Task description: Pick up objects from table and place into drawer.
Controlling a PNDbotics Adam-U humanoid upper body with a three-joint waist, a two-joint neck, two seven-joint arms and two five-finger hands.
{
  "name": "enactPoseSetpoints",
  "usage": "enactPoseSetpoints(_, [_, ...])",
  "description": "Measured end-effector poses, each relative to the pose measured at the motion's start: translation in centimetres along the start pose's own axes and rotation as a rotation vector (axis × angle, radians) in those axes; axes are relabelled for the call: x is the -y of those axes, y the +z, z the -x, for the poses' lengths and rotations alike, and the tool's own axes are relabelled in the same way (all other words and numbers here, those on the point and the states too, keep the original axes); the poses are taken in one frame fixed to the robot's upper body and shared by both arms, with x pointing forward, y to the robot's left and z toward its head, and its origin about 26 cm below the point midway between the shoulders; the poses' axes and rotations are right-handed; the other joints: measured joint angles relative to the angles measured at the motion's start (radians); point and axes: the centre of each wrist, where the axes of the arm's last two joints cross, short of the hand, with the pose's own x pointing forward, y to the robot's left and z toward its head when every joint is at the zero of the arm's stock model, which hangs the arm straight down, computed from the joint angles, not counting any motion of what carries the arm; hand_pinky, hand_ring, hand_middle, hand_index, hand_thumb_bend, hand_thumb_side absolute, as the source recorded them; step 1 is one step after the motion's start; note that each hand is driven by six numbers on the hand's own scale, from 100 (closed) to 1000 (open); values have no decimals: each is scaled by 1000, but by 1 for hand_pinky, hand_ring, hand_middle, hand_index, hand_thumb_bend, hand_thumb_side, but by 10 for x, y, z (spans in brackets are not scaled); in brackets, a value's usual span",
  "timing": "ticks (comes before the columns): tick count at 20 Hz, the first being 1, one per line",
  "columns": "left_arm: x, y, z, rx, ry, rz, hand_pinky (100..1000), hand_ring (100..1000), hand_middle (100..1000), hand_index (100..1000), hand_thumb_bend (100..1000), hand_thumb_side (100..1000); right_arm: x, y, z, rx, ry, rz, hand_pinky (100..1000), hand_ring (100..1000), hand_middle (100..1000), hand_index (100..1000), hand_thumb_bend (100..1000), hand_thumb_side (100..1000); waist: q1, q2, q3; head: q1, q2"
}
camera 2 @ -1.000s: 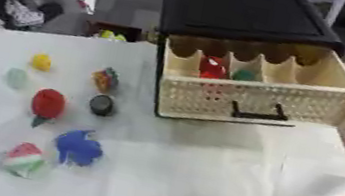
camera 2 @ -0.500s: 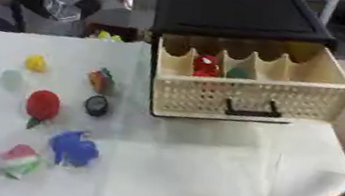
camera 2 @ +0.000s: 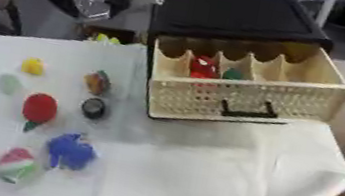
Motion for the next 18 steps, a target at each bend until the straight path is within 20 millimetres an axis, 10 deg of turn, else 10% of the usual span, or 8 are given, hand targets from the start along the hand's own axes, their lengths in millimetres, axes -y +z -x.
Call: enactPoseSetpoints(18, [19, -21, 6, -78, 27, -75, 247, 321, 228, 417, 100, 253, -4, -3, -3, 1, -19, -7, 300, 538, 520, 801, 100, 656, 36, 9, -33, 11, -17])
